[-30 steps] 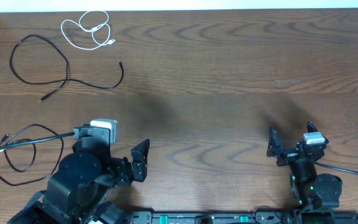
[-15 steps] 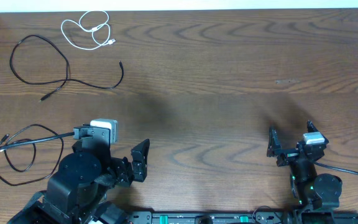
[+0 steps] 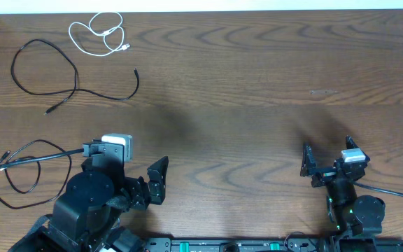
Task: Untangle cables
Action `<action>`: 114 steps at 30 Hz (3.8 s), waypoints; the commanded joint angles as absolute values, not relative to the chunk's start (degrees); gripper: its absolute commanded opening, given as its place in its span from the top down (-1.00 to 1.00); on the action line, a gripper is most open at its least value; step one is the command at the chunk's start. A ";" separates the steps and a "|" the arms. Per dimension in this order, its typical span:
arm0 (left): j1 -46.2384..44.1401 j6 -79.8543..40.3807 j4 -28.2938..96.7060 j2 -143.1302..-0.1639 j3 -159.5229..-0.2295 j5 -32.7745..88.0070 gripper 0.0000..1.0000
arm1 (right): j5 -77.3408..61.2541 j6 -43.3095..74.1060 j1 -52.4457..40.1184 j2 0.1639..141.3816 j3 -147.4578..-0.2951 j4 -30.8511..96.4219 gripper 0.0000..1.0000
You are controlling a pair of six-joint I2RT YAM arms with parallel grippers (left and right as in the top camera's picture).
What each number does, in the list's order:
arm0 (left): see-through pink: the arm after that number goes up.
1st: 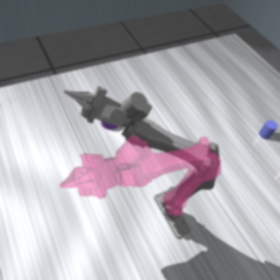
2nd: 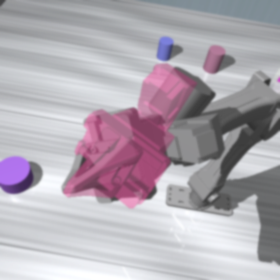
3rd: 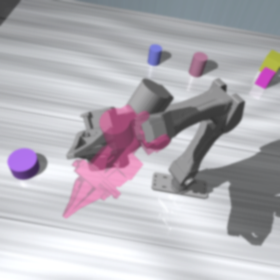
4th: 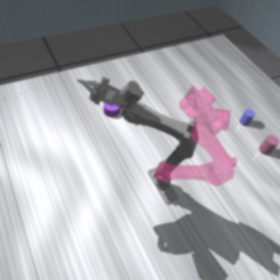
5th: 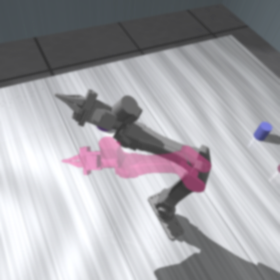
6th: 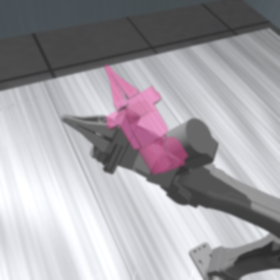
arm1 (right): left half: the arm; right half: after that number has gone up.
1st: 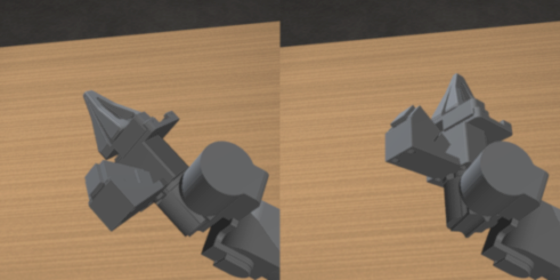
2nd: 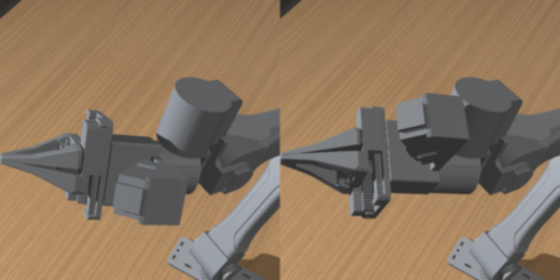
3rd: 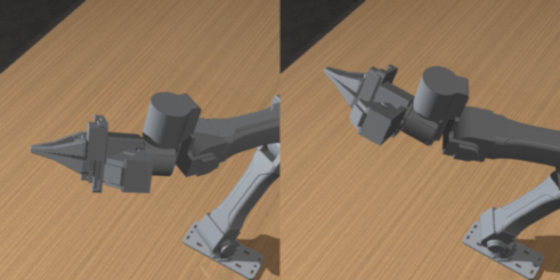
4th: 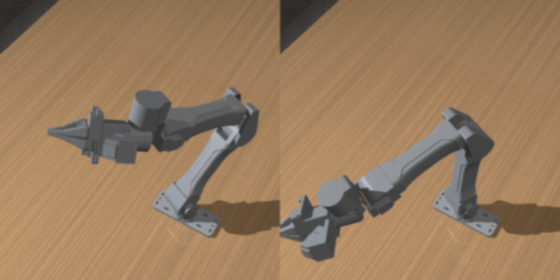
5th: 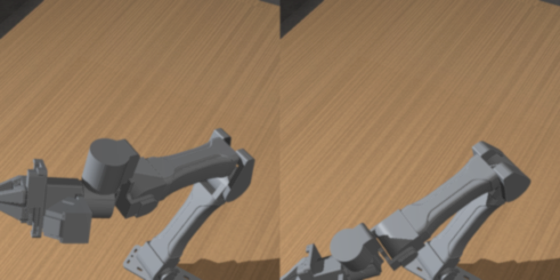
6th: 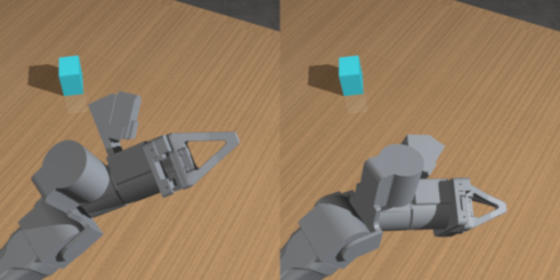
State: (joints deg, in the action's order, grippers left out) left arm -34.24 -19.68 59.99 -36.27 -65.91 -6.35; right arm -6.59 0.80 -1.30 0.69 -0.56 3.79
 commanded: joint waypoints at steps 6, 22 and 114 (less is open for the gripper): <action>-34.44 -20.18 60.25 -36.27 -65.84 -6.68 -1.00 | -5.96 0.14 -1.54 0.32 -0.32 3.88 -0.98; -29.28 -19.92 67.05 -35.55 -64.38 -5.08 -1.00 | -5.96 0.12 -1.54 0.32 -0.32 3.88 -0.99; 0.60 -5.26 -1.69 -0.08 -0.23 9.30 -0.95 | -5.96 0.14 -1.54 0.32 -0.32 3.88 -0.99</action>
State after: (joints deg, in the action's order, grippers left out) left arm 1.17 -2.85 -2.39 -0.58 -0.34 12.62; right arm -6.42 0.80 -1.30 0.69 -0.56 3.79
